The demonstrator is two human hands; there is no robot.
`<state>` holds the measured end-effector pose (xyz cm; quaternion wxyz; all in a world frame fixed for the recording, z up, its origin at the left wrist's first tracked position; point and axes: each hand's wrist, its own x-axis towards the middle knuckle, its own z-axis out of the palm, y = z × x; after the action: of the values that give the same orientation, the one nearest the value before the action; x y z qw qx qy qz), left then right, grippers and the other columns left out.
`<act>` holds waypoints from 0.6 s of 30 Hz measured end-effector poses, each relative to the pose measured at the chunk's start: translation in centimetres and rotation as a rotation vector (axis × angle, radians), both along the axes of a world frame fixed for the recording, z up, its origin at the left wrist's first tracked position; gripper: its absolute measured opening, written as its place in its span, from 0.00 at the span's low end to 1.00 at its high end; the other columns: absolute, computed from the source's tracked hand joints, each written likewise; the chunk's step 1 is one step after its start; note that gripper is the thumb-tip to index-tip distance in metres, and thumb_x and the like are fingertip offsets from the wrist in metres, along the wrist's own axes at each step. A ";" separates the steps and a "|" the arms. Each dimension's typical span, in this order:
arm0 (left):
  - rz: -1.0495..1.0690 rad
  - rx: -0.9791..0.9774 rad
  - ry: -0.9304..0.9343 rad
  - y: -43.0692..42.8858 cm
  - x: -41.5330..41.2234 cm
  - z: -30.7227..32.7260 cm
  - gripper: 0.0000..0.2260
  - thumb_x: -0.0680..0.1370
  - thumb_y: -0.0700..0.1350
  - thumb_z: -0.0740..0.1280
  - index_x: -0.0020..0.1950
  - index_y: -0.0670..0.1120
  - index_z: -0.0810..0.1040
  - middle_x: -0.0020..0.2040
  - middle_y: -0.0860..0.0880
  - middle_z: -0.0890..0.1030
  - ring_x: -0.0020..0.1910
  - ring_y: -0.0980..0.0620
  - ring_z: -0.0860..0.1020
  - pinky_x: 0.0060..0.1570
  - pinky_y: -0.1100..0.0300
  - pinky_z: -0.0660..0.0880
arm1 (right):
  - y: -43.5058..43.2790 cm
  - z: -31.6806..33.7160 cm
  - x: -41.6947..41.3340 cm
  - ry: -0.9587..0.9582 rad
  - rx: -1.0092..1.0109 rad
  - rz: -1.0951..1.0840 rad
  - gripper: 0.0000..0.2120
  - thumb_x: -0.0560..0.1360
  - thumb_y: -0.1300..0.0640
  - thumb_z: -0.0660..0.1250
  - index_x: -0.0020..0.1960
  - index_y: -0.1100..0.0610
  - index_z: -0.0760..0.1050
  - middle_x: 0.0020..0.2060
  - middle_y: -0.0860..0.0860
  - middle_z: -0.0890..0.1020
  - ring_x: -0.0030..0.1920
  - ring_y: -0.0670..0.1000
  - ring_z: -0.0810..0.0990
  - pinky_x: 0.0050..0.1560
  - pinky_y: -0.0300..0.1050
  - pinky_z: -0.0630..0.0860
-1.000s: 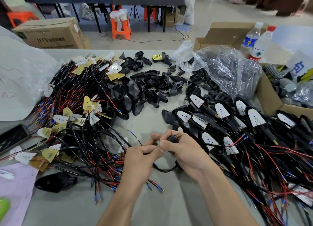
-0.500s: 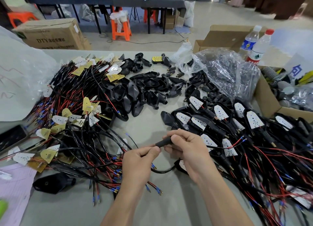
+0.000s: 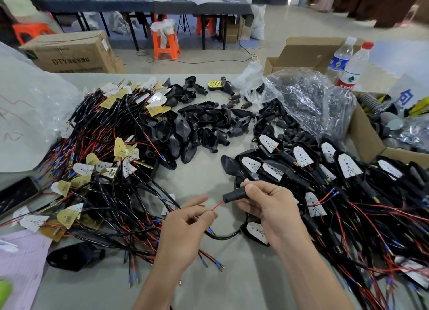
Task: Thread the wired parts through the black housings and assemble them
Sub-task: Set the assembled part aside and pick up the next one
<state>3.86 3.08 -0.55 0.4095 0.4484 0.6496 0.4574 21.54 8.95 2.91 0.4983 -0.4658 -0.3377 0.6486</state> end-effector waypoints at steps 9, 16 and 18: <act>-0.044 0.001 -0.011 0.1 0.8 1.0 0.13 0.75 0.41 0.75 0.36 0.58 0.88 0.35 0.62 0.84 0.33 0.66 0.77 0.36 0.74 0.69 | -0.2 -0.3 0.1 -0.094 0.061 0.106 0.08 0.74 0.67 0.73 0.42 0.56 0.87 0.33 0.57 0.83 0.30 0.49 0.77 0.31 0.38 0.73; -0.106 -0.027 -0.113 0.1 1.3 0.8 0.12 0.77 0.39 0.73 0.36 0.52 0.88 0.34 0.45 0.86 0.31 0.55 0.82 0.33 0.68 0.73 | -0.6 0.0 -0.6 0.052 0.080 0.185 0.07 0.74 0.56 0.70 0.45 0.56 0.87 0.43 0.56 0.86 0.31 0.48 0.74 0.33 0.37 0.71; -0.062 0.003 -0.118 0.2 1.6 0.6 0.12 0.76 0.37 0.74 0.38 0.53 0.88 0.34 0.46 0.86 0.32 0.54 0.83 0.34 0.68 0.74 | -0.6 0.1 -1.0 0.025 0.097 0.146 0.10 0.78 0.60 0.68 0.44 0.55 0.87 0.43 0.56 0.87 0.32 0.48 0.74 0.34 0.38 0.70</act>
<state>5.43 3.29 0.07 0.4607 0.4412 0.6093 0.4710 20.57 8.35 2.98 0.4759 -0.4072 -0.3957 0.6717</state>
